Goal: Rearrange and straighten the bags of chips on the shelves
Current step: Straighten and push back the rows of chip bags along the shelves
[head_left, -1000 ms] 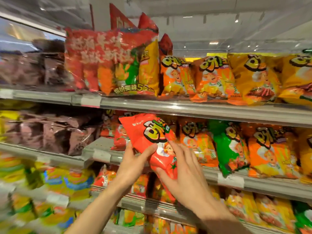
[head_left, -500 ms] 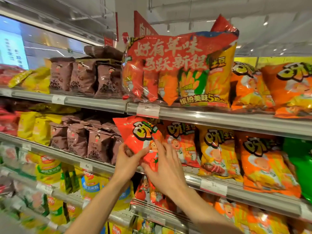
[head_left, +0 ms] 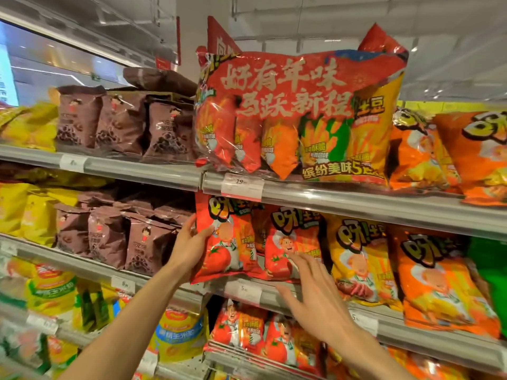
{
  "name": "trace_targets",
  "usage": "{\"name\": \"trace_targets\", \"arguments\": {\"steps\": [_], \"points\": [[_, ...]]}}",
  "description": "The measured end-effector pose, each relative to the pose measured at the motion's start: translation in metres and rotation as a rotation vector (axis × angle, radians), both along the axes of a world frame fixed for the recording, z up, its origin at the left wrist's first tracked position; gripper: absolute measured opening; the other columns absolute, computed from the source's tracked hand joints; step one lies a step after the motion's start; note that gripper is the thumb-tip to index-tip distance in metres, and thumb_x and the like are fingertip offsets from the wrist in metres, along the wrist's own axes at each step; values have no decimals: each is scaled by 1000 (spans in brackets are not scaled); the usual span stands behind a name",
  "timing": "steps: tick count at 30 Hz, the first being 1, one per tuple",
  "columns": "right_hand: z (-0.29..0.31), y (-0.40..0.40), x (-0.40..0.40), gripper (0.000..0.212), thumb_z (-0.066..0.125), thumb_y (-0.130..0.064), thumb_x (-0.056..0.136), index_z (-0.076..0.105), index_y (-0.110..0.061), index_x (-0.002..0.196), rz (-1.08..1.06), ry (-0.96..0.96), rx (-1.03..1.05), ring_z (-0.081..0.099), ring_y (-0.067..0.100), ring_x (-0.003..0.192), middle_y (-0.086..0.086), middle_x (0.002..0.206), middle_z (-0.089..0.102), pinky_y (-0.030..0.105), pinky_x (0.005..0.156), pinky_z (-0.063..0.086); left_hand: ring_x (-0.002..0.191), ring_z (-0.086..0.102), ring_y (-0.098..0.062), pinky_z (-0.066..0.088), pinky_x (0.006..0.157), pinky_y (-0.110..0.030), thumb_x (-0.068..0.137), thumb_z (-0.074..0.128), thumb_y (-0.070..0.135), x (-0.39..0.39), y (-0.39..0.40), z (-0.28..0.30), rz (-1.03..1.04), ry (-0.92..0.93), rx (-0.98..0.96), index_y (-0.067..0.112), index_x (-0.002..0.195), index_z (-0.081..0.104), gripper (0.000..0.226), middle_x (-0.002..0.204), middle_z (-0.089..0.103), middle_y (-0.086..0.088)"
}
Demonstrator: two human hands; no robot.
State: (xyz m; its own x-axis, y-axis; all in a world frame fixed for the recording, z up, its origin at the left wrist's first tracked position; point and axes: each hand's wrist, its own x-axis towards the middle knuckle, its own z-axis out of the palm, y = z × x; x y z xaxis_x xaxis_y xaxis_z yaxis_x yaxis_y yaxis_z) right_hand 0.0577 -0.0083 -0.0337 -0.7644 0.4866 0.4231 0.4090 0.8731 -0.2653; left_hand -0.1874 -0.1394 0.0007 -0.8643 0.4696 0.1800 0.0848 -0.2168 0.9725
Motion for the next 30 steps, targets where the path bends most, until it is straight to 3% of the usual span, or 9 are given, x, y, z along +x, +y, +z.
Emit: {"name": "trace_targets", "arguments": {"steps": [2, 5, 8, 11, 14, 17, 20, 24, 30], "points": [[-2, 4, 5, 68, 36, -61, 97, 15, -32, 154, -19, -14, 7, 16, 13, 147, -7, 158, 18, 34, 121, 21, 96, 67, -16, 54, 82, -35, 95, 63, 22, -7, 9, 0, 26, 75, -49, 33, 135, 48, 44, 119, 64, 0], [-5, 9, 13, 66, 37, -60, 97, 20, -29, 153, -43, -36, 22, 16, 13, 147, -7, 158, 19, 34, 120, 22, 105, 67, -16, 53, 97, -46, 93, 59, 38, -20, 16, -3, 36, 197, -179, 38, 130, 52, 38, 123, 66, 4], [-6, 13, 16, 66, 39, -58, 97, 22, -27, 153, -62, -41, 18, 16, 14, 148, -6, 159, 19, 34, 121, 21, 99, 61, -11, 48, 89, -30, 103, 44, 32, -20, 23, -12, 25, 406, -356, 30, 147, 38, 45, 120, 62, 6], [-9, 13, 16, 64, 39, -57, 97, 24, -27, 152, -65, -45, 25, 14, 15, 148, -5, 159, 19, 34, 121, 20, 91, 62, -24, 43, 76, -34, 106, 31, 33, -9, 32, -21, 4, 572, -519, 21, 154, 26, 50, 102, 65, -8], [-10, 12, 13, 63, 39, -57, 98, 25, -27, 152, -62, -69, 44, 14, 15, 149, -3, 159, 19, 33, 121, 18, 114, 56, -38, 44, 90, -44, 103, 25, 48, -9, 38, -26, 45, 578, -646, 16, 154, 20, 60, 123, 58, -20], [-11, 10, 12, 63, 39, -56, 98, 24, -27, 152, -65, -70, 56, 14, 17, 149, -2, 159, 19, 35, 122, 19, 129, 46, -40, 44, 100, -51, 101, 29, 53, 5, 32, -27, 195, 625, -604, 18, 156, 16, 66, 147, 38, -20], [-11, 10, 13, 63, 40, -55, 98, 25, -27, 152, -69, -61, 67, 15, 18, 149, -1, 159, 19, 37, 122, 20, 139, 36, -33, 43, 105, -51, 101, 35, 53, 16, 23, -34, 278, 793, -513, 25, 153, 27, 59, 156, 27, -13], [-13, 10, 16, 63, 41, -53, 98, 27, -24, 151, -76, -59, 89, 16, 22, 149, 3, 161, 19, 40, 122, 20, 144, 29, -35, 37, 112, -51, 99, 33, 54, 13, 23, -48, 208, 976, -673, 23, 149, 37, 59, 159, 24, -17], [-9, 17, 38, 66, 39, -52, 99, 19, -24, 155, -91, -23, 164, 10, 22, 151, 5, 163, 14, 37, 123, 10, 137, 36, -38, 38, 107, -55, 95, 49, 39, 34, 21, -39, 352, 1016, -523, 15, 143, 44, 54, 150, 36, -20]]}}
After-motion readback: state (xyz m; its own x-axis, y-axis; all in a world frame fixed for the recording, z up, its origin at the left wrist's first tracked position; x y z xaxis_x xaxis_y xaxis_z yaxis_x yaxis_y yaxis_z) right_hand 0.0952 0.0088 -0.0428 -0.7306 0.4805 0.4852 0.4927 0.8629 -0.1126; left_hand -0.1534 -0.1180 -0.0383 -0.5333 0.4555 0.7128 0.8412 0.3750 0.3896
